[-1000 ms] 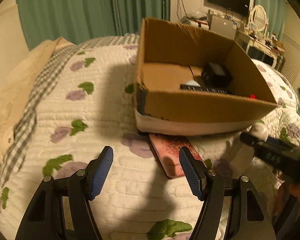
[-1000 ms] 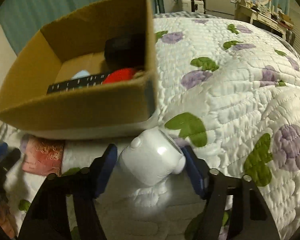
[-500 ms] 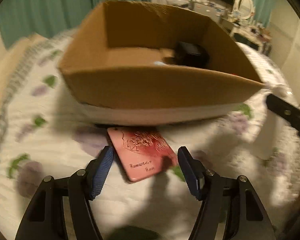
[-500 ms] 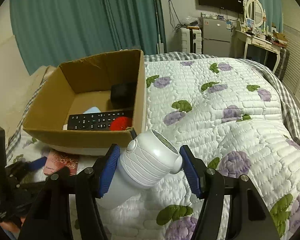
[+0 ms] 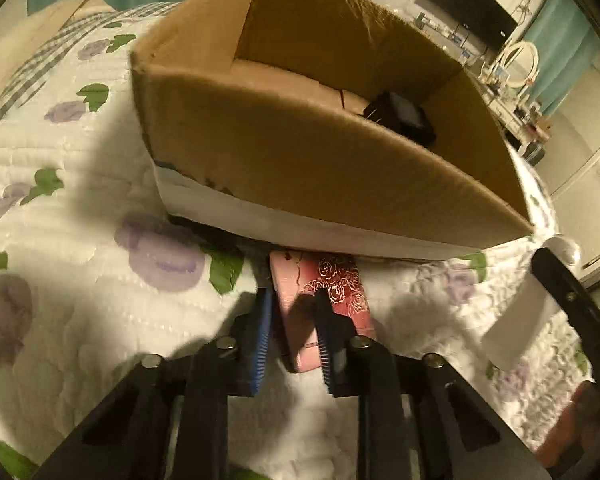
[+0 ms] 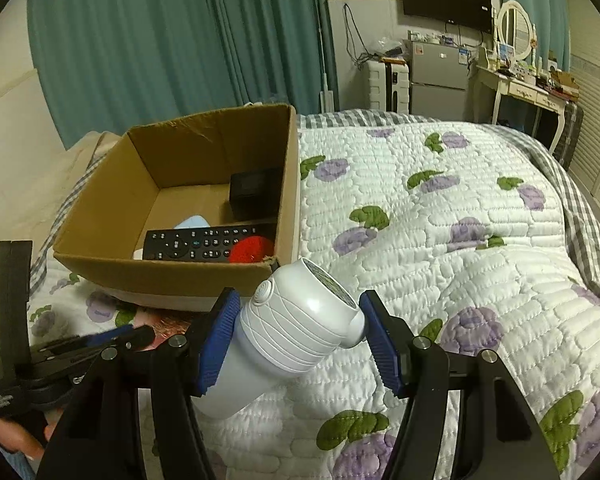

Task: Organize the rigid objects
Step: 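Grasp the white cylindrical bottle with the right tool while the left tool grasps the pink booklet, then lower the bottle and booklet into the cardboard box and open both tools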

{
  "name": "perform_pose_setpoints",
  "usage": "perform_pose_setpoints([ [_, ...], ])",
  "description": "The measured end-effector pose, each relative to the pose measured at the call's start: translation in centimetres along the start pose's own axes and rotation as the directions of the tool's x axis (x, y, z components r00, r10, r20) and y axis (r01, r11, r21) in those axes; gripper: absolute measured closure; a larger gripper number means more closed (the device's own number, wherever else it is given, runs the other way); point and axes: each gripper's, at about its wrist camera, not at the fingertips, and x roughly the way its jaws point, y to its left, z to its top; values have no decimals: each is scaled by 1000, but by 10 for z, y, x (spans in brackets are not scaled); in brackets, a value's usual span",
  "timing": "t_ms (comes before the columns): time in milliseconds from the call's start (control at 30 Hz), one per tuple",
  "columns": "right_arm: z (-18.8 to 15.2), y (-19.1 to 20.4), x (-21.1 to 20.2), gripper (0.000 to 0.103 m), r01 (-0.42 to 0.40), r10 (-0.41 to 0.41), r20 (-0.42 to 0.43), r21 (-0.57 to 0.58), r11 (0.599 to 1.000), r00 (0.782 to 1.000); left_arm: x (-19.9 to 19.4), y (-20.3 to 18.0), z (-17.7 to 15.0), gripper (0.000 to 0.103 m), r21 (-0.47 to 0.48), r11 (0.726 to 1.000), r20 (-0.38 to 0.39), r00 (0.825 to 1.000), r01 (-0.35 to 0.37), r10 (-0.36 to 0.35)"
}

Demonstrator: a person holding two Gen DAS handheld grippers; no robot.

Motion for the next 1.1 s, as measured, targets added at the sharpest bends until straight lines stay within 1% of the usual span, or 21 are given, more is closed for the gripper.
perform_pose_setpoints([
  [100,1,2,-2,41,3,-3,8,-8,1000,1000,-11,-10,-2,83,23,999,22,999,39,-40],
  [167,1,1,-2,41,4,-4,7,-9,1000,1000,-11,-20,-2,83,48,997,31,998,55,-56],
  [200,1,1,-2,41,4,-4,5,-8,1000,1000,-8,-21,0,82,54,997,36,998,47,-49],
  [267,1,1,-1,41,3,-3,3,-7,1000,1000,-1,-25,2,78,49,999,41,999,9,-11],
  [300,1,1,-1,41,2,-2,1,-7,1000,1000,5,-25,5,76,33,999,27,1000,4,-5],
  [367,0,1,0,41,0,0,-3,-7,1000,1000,17,-23,8,76,-9,1000,-6,1000,26,-26],
  [400,0,0,0,41,-1,1,-3,-8,1000,1000,23,-26,9,76,-23,999,-18,999,25,-26],
  [467,0,0,1,41,-2,2,-5,-8,1000,1000,28,-30,8,76,-11,1000,-15,1000,27,-27],
  [567,0,-1,0,41,-5,5,-4,-7,1000,1000,21,-39,3,83,57,998,10,1000,-6,6],
  [633,0,0,0,41,-4,4,-1,-10,1000,1000,14,-44,-1,86,77,997,18,1000,-12,10],
  [767,1,3,-9,41,6,-5,15,-34,999,1000,-7,-56,-15,93,146,987,73,996,-64,54],
  [867,5,7,-20,41,14,-12,40,-53,998,999,-22,-64,-23,93,196,974,112,989,-113,92],
  [967,8,10,-32,41,11,-7,62,-67,998,998,-41,-71,-27,93,226,963,155,981,-147,114],
  [1100,16,12,-51,41,13,-4,103,-86,996,995,-65,-80,-19,93,245,951,218,967,-187,134],
])
